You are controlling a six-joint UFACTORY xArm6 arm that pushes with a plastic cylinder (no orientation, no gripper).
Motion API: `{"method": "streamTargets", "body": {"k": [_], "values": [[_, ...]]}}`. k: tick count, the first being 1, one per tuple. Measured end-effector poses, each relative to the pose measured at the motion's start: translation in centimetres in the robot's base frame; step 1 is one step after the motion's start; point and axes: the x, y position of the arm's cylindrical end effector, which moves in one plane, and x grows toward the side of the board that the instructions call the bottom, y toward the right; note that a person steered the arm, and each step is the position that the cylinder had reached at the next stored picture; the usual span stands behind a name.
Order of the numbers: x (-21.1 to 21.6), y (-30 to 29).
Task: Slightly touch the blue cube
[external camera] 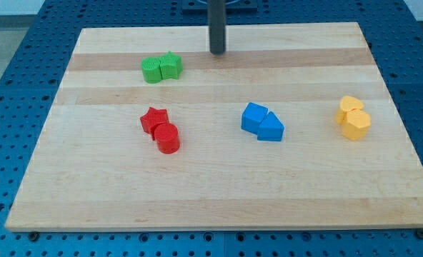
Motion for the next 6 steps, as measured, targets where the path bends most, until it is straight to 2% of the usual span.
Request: {"method": "streamTargets", "body": {"k": [1,2,5,6], "values": [[7.8,2.6],[15.1,2.4],[23.0,0.4],[23.7,-2.6]]}}
